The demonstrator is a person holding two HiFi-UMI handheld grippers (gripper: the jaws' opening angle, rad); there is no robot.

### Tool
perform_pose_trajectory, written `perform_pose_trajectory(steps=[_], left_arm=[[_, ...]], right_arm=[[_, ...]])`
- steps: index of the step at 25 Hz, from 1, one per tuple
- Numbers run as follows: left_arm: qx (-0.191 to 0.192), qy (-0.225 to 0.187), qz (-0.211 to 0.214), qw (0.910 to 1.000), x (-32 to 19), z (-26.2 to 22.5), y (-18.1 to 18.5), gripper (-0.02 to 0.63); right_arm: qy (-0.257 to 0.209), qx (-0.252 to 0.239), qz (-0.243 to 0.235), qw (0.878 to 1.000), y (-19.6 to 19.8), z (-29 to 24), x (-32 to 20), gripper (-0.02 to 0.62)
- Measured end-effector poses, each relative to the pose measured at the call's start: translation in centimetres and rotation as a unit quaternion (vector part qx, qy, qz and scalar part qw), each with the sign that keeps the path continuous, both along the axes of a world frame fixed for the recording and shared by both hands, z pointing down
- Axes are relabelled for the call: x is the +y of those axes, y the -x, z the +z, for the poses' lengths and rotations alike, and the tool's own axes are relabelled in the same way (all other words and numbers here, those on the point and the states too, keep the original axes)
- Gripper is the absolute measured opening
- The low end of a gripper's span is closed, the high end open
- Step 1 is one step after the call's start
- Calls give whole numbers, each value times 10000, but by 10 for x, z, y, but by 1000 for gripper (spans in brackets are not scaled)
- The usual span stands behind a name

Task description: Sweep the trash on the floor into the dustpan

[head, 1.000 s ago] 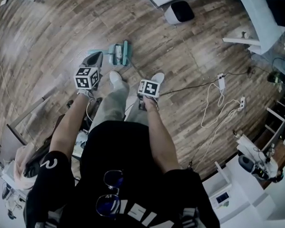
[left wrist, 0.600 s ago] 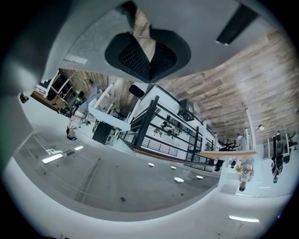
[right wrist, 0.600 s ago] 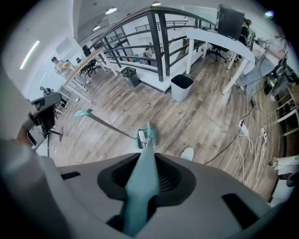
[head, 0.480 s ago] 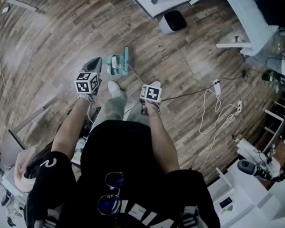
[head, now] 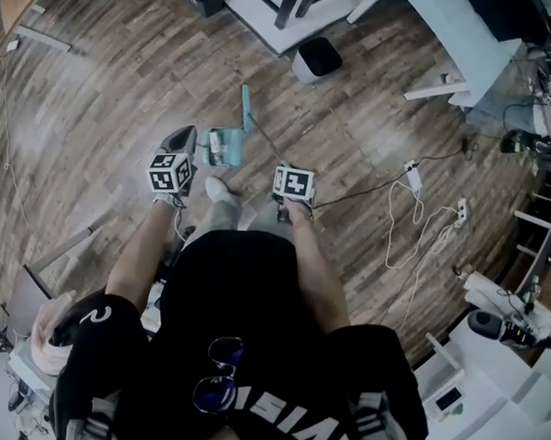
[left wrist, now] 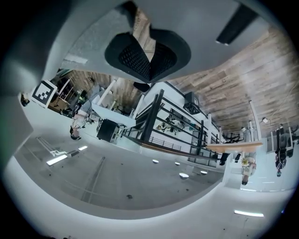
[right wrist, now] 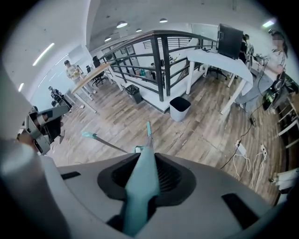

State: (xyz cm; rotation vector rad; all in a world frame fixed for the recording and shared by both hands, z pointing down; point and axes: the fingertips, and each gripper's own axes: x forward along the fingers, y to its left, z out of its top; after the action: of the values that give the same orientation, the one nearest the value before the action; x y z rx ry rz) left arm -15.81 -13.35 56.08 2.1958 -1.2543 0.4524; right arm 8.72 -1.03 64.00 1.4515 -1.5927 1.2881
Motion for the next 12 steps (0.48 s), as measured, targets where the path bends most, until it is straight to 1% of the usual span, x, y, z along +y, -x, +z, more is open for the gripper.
perform_pose_trajectory(steps=[5, 7, 12], left_arm=[[-35, -104, -37, 9999, -4, -16, -27, -2], [-22, -159, -57, 9999, -7, -24, -39, -2], [33, -260, -75, 9996, -17, -40, -71, -2]], right_arm=[[-220, 52, -271, 9994, -29, -22, -24, 83], [-296, -37, -371, 9989, -36, -33, -31, 83], [-293, 9, -424, 9987, -68, -49, -44, 83]])
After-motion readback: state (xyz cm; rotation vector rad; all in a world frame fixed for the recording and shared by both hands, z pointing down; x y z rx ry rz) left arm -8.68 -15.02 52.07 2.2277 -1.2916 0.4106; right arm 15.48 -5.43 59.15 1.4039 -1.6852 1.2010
